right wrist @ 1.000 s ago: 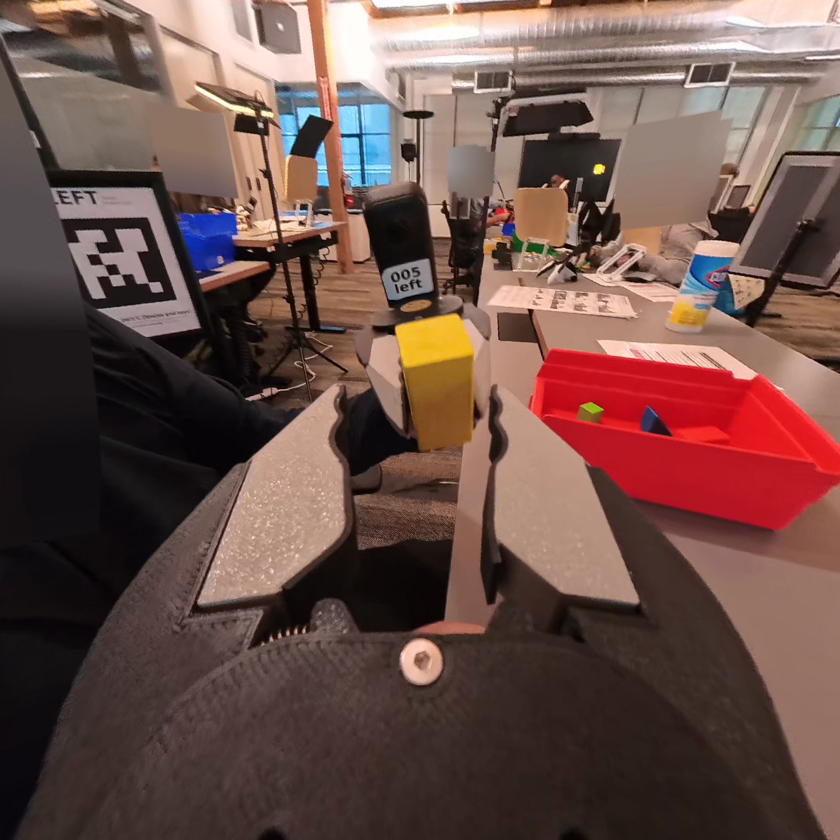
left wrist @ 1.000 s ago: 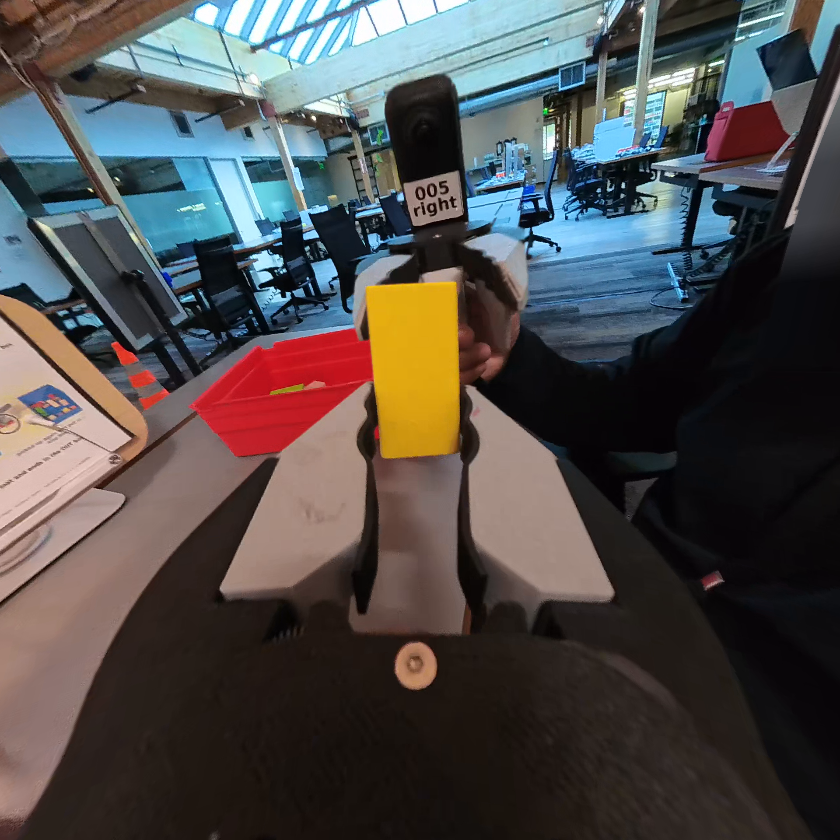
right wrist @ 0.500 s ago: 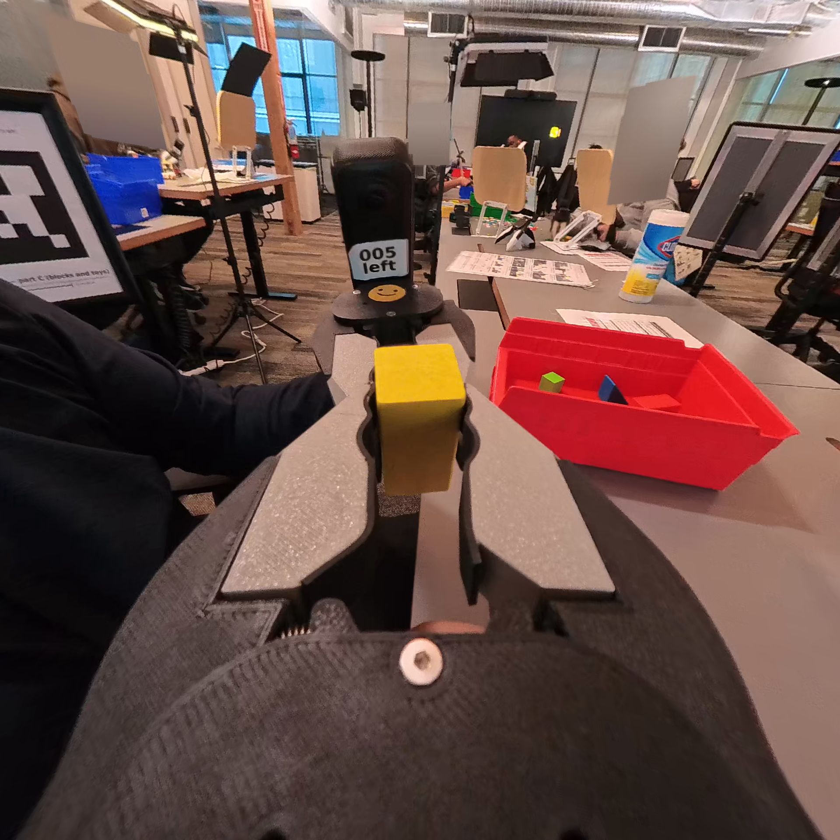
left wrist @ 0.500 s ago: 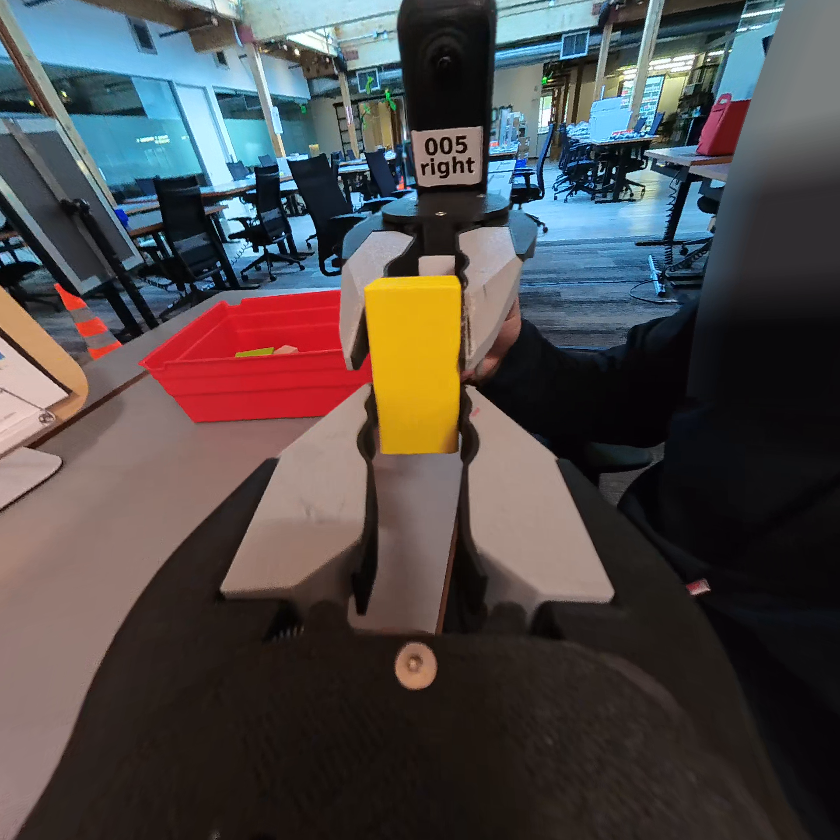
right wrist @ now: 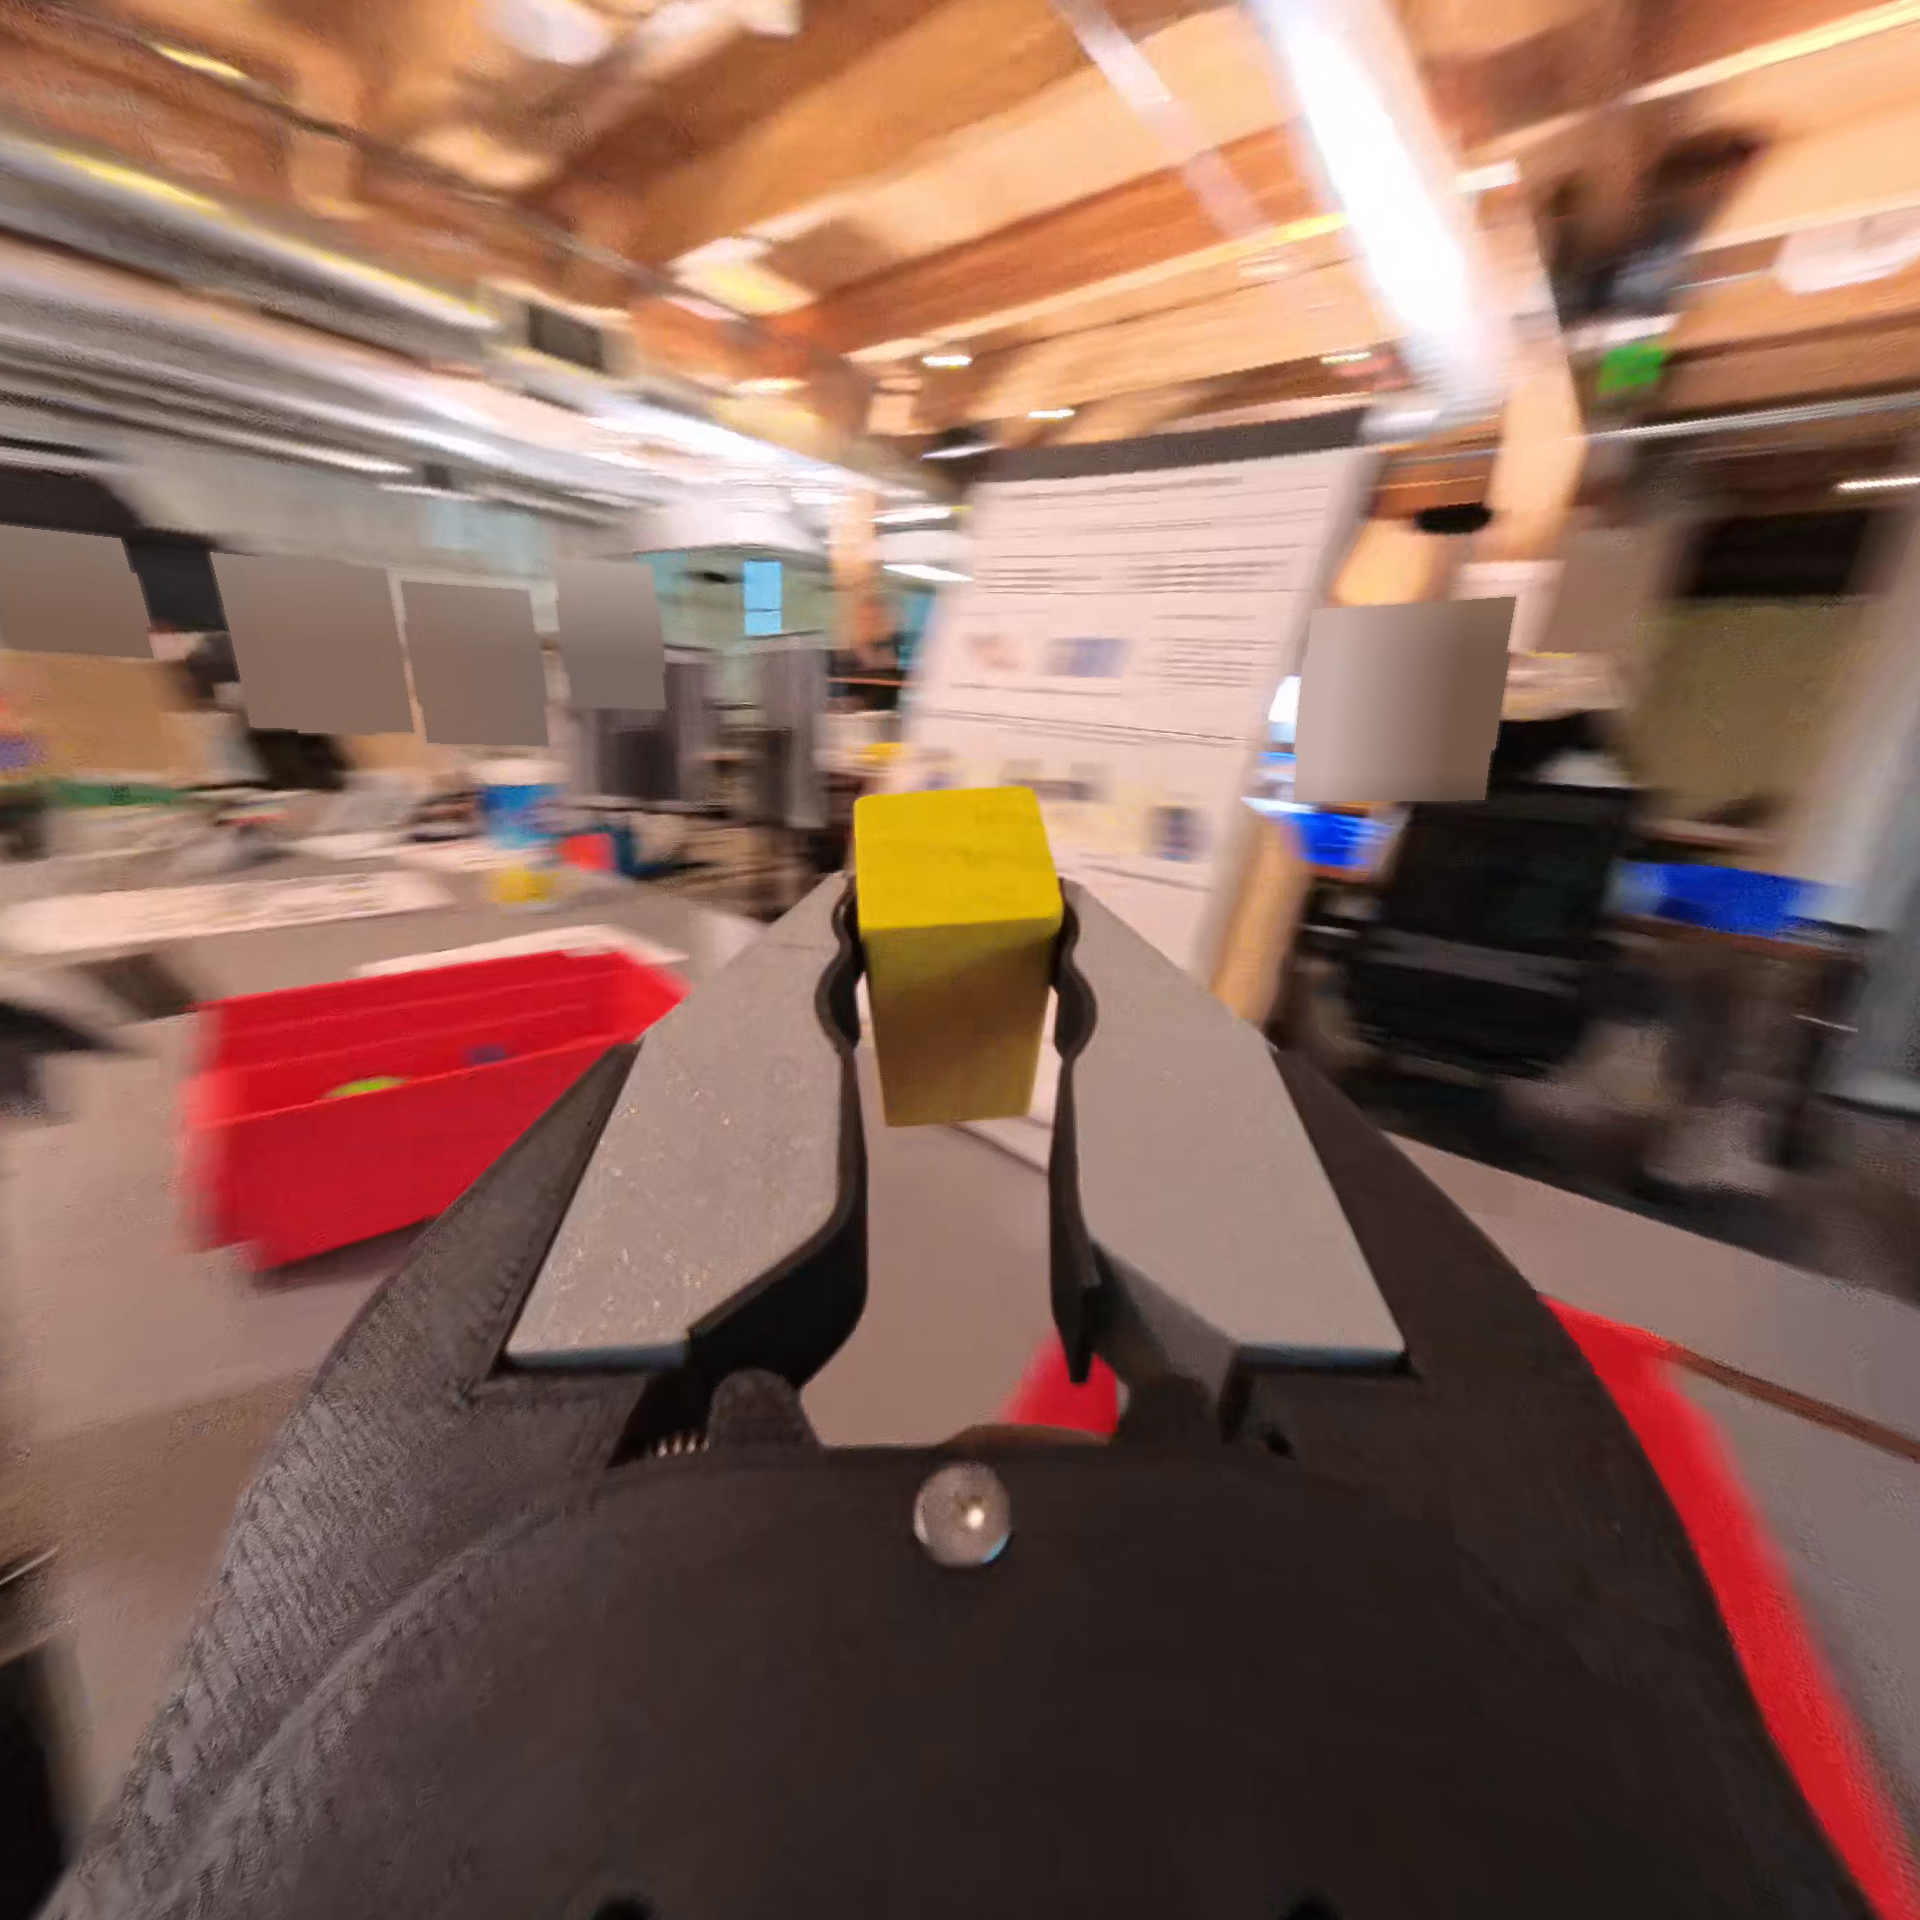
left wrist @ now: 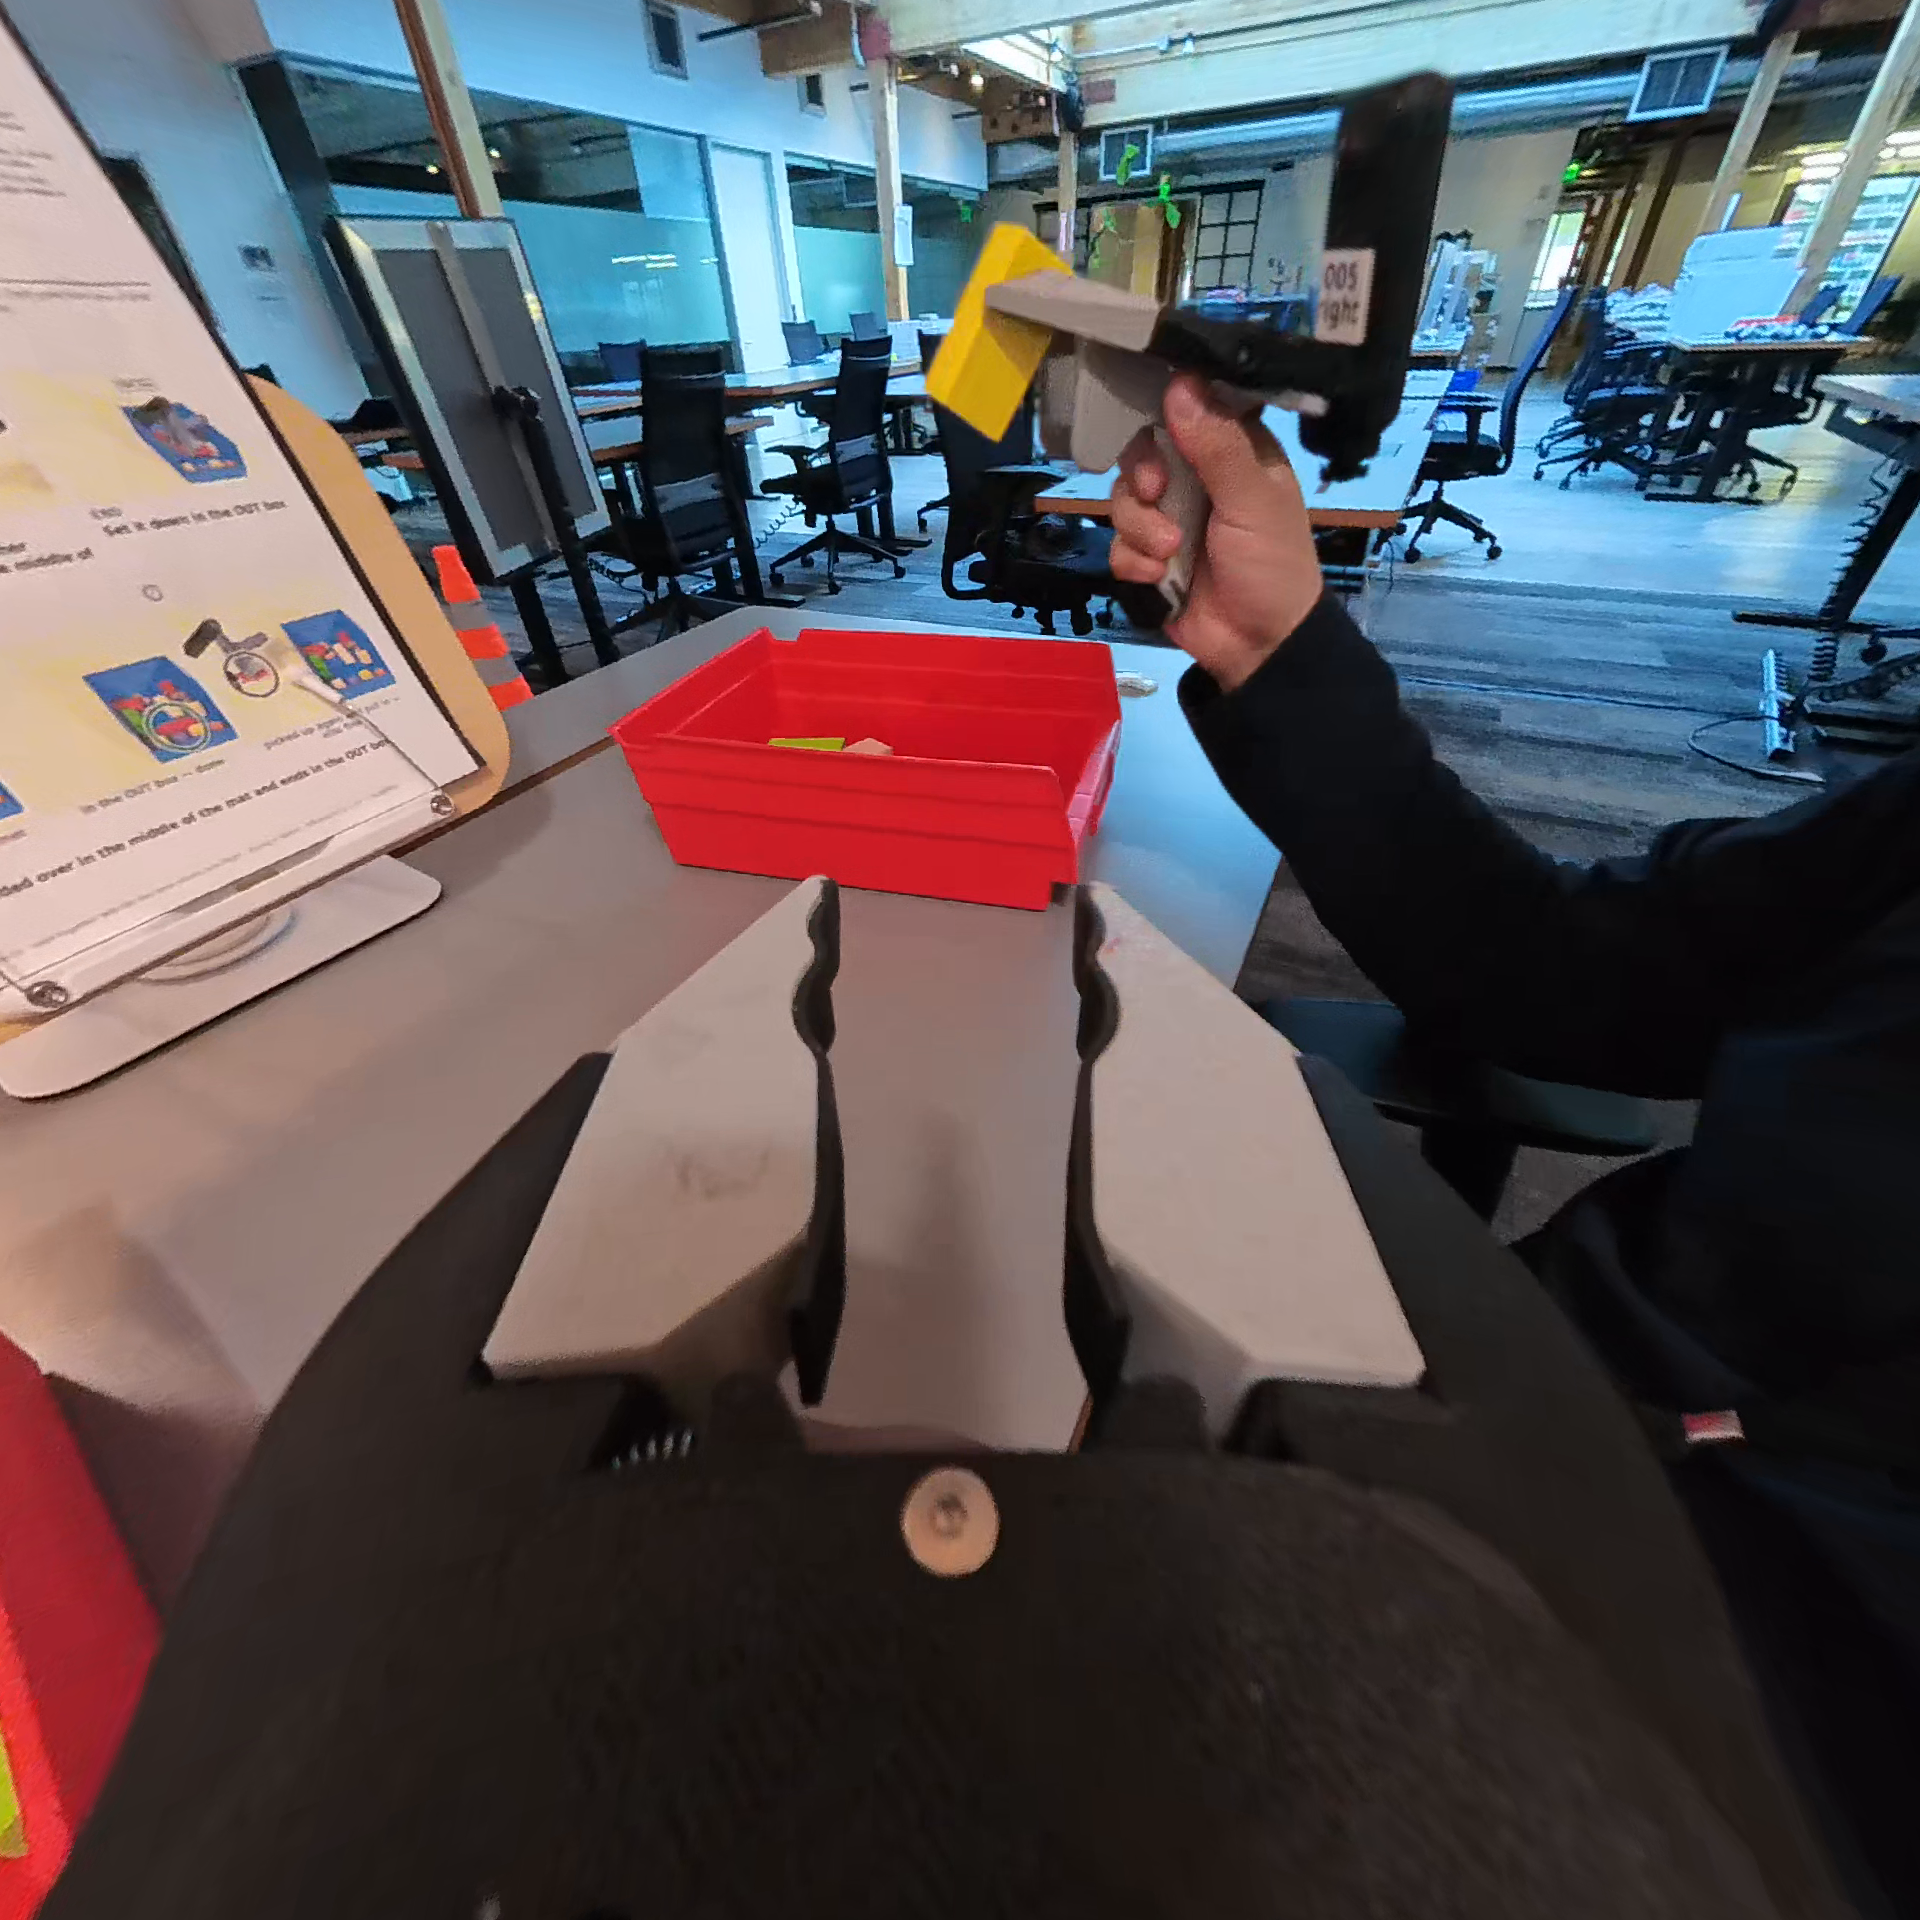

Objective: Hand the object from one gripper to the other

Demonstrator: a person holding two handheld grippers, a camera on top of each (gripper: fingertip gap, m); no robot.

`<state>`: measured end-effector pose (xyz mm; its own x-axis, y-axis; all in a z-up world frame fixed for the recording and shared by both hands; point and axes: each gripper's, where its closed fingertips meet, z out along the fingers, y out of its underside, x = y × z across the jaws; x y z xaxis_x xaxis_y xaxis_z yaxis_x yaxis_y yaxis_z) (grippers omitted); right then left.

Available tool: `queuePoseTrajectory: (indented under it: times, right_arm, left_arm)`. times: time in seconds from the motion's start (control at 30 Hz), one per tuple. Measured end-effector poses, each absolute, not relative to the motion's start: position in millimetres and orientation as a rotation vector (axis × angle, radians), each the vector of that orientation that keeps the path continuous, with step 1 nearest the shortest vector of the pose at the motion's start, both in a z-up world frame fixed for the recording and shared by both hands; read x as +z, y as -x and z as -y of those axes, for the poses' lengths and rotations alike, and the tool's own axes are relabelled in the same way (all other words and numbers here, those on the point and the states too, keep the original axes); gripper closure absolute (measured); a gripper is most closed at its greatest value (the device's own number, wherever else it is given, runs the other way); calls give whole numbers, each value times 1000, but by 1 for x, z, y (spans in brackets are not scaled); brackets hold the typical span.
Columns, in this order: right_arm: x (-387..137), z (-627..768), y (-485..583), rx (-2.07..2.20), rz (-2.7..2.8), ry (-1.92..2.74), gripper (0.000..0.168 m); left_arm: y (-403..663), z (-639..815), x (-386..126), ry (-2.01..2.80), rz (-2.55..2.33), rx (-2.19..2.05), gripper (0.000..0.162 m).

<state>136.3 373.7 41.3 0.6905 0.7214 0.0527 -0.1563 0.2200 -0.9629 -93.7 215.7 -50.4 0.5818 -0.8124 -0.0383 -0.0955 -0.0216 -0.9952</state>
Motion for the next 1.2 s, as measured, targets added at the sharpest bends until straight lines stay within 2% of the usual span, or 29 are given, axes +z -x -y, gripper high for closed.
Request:
queuePoseTrajectory:
  times: [0.1, 0.3, 0.37, 0.53, 0.97, 1.07, 1.2]
  right_arm:
    - [6, -431, -200, 431, 431, 1410, 136]
    - [-146, -489, -263, 26, 455, 2152, 135]
    - [-184, -492, -260, 7, 496, 2303, 135]
    - [-231, -499, -260, -110, 524, 2482, 135]
    - [-240, -517, -267, -200, 474, 2479, 133]
    - [-217, -522, -258, -152, 434, 2364, 115]
    - [-176, -517, -240, -63, 442, 2220, 113]
  left_arm:
    - [94, -220, -53, 1521, -793, -680, 120]
    - [87, -227, -69, 1573, -818, -655, 120]
    - [84, -229, -73, 1590, -826, -655, 120]
    - [85, -235, -85, 1641, -831, -628, 120]
    - [98, -234, -76, 1632, -791, -608, 121]
    - [100, -234, -74, 1627, -782, -609, 121]
    - [107, -237, -73, 1634, -762, -606, 121]
